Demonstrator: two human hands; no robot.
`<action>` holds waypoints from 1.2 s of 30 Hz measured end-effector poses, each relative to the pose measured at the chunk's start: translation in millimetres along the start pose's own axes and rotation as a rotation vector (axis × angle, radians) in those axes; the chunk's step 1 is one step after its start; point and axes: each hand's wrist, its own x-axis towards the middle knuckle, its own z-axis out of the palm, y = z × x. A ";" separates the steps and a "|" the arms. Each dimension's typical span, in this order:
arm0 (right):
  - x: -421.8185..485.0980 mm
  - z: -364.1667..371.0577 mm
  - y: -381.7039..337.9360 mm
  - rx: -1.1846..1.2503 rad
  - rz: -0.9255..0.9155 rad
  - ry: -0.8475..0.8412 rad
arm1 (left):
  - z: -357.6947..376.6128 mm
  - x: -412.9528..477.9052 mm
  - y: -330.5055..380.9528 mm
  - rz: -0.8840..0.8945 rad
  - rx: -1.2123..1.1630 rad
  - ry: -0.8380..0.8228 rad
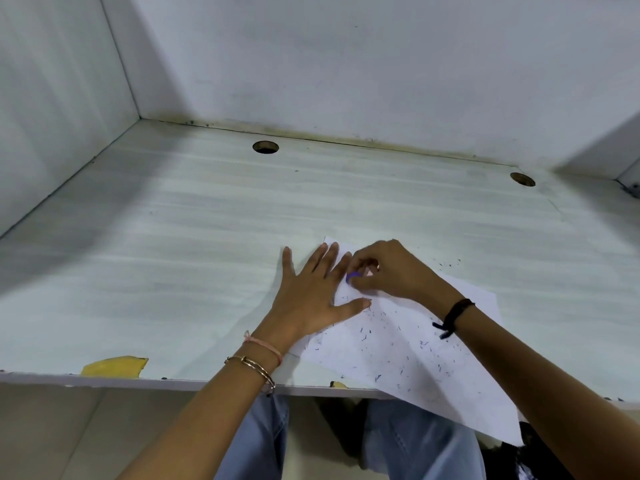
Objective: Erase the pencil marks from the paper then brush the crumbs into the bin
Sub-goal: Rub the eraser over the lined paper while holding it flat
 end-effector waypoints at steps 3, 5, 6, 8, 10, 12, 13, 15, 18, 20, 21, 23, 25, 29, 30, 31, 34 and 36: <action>12.1 -8.3 12.0 0.006 0.056 0.133 | -0.8 -0.7 0.4 -0.011 -0.005 -0.011; 13.8 -6.5 8.0 -0.004 0.057 0.149 | -1.9 -0.7 0.4 -0.010 -0.007 -0.012; 11.6 -3.9 4.6 -0.011 0.028 0.104 | -1.9 -0.5 0.6 -0.004 -0.012 -0.007; 5.2 -2.2 -1.4 -0.023 -0.017 -0.012 | -1.6 0.0 0.9 0.005 -0.017 0.004; 11.4 -7.5 6.0 -0.052 0.006 0.023 | -1.2 -0.3 0.6 0.002 -0.013 -0.006; 19.8 -13.0 11.7 -0.078 0.062 0.131 | -0.9 -0.2 -0.1 -0.004 -0.007 -0.010; 21.2 -12.6 10.5 -0.087 0.067 0.138 | -0.9 -0.1 0.0 -0.004 -0.007 -0.011; 17.6 -7.5 4.6 -0.084 0.011 0.040 | -0.8 0.2 -0.1 0.004 -0.018 0.003; 12.4 -9.8 5.0 -0.057 0.005 -0.066 | -0.5 -0.2 0.4 0.007 -0.026 0.006; 21.4 -16.5 12.8 -0.077 0.080 0.055 | -1.0 -0.3 0.5 -0.001 -0.016 -0.005; 25.1 -17.2 14.1 -0.103 0.103 0.108 | -1.1 -0.4 0.4 -0.004 -0.012 -0.006; 26.6 -12.3 7.5 -0.119 0.082 0.105 | -1.4 -0.2 0.3 0.002 -0.012 0.002; 20.8 -6.5 0.6 -0.072 0.027 -0.016 | -0.9 -0.4 0.0 0.011 -0.027 0.021; 25.6 -16.0 15.0 -0.097 0.108 0.067 | -1.7 -1.0 0.3 0.003 -0.014 -0.005; 28.7 -19.0 18.7 -0.132 0.137 0.133 | -2.0 -0.9 0.4 0.000 -0.009 -0.006; 31.1 -19.9 19.5 -0.154 0.147 0.163 | -2.7 -0.9 0.4 -0.003 -0.008 -0.007; 25.7 -14.2 10.5 -0.109 0.076 0.028 | -2.9 -0.6 0.7 0.003 -0.021 -0.004; 17.0 -10.2 5.9 -0.062 0.036 -0.082 | -1.6 -0.4 0.6 0.006 -0.019 0.009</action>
